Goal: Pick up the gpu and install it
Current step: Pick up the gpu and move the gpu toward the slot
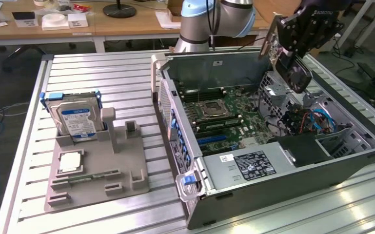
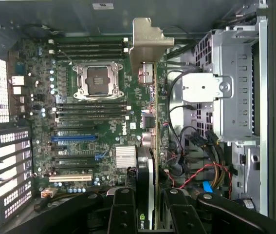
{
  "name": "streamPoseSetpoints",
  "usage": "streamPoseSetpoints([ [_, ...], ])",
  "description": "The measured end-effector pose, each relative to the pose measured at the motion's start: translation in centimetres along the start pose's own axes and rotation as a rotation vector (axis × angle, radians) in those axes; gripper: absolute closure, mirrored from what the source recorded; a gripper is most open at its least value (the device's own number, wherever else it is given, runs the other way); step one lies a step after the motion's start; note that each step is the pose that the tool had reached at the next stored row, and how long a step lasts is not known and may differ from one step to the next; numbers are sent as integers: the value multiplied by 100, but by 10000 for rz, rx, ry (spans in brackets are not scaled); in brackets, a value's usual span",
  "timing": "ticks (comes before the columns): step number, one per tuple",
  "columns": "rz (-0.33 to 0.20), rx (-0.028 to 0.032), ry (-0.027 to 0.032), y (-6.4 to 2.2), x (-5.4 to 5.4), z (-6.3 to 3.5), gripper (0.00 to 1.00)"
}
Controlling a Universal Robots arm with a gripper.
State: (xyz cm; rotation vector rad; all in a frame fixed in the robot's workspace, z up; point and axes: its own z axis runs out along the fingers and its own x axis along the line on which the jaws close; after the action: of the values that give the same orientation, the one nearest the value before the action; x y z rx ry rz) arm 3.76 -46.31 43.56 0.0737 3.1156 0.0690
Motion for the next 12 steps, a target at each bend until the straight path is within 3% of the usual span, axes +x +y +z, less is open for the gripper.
streamPoseSetpoints([
  [6,-3,0,1,118,-8,11,73],
  [12,0,-1,1,156,-160,27,73],
])
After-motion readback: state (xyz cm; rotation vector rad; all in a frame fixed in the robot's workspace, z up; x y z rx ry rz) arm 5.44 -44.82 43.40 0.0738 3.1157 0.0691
